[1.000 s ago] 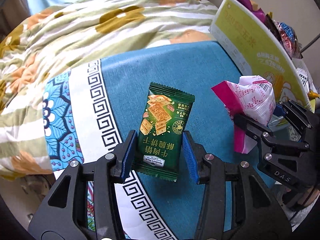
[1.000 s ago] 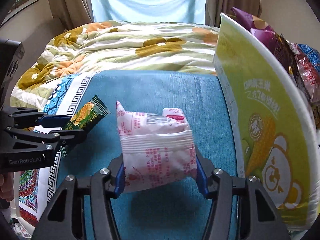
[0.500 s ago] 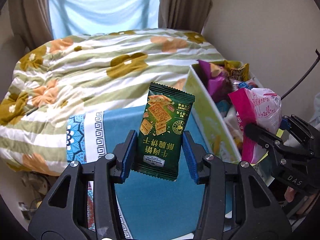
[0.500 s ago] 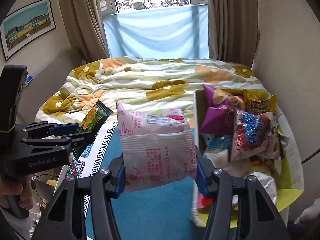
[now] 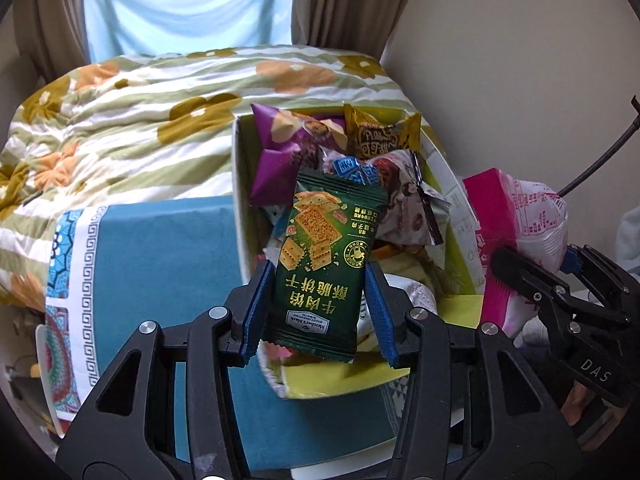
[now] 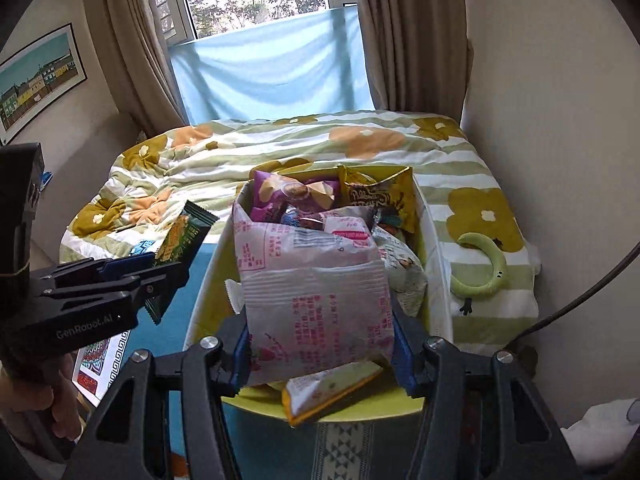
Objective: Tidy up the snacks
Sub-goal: 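Carry both packets over the yellow box and open both tools to drop them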
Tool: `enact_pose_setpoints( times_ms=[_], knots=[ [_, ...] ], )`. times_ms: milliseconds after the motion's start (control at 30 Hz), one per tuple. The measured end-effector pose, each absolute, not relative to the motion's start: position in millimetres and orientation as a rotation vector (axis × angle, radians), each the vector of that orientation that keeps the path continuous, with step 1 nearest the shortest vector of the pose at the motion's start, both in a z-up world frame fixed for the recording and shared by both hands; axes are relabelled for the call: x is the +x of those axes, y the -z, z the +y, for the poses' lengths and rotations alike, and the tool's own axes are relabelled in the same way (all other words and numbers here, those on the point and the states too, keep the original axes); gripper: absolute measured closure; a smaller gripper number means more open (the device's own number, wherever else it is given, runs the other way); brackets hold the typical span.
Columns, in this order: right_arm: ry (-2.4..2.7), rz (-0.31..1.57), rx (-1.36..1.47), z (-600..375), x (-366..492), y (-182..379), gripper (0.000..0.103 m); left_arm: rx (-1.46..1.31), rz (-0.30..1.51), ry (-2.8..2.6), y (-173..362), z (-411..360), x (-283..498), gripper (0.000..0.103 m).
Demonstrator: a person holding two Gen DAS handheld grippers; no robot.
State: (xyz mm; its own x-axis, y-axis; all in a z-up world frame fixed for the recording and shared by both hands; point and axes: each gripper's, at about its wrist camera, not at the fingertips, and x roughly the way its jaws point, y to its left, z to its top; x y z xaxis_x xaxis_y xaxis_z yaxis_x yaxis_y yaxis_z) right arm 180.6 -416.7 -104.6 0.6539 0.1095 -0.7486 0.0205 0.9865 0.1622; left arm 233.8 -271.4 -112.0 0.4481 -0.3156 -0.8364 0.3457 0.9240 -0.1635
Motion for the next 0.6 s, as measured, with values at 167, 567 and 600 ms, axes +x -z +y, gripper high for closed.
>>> enact_pose_setpoints(
  times_ms=[167,567,600],
  knots=[
    [-0.087,0.869,0.166,-439.4,172.6,110.2,0.051,0.055,1.036,0.348,127.4,-285.3,221.1,0.002],
    [-0.193,0.865,0.166,-446.1,174.1,110.4,0.051,0.118,0.955,0.196,108.4,-240.7,186.5,0.002],
    [-0.205,0.862,0.159,-442.9,176.5,109.3,0.05,0.112,0.956,0.19,107.6,-238.5,186.2,0.001]
  ],
)
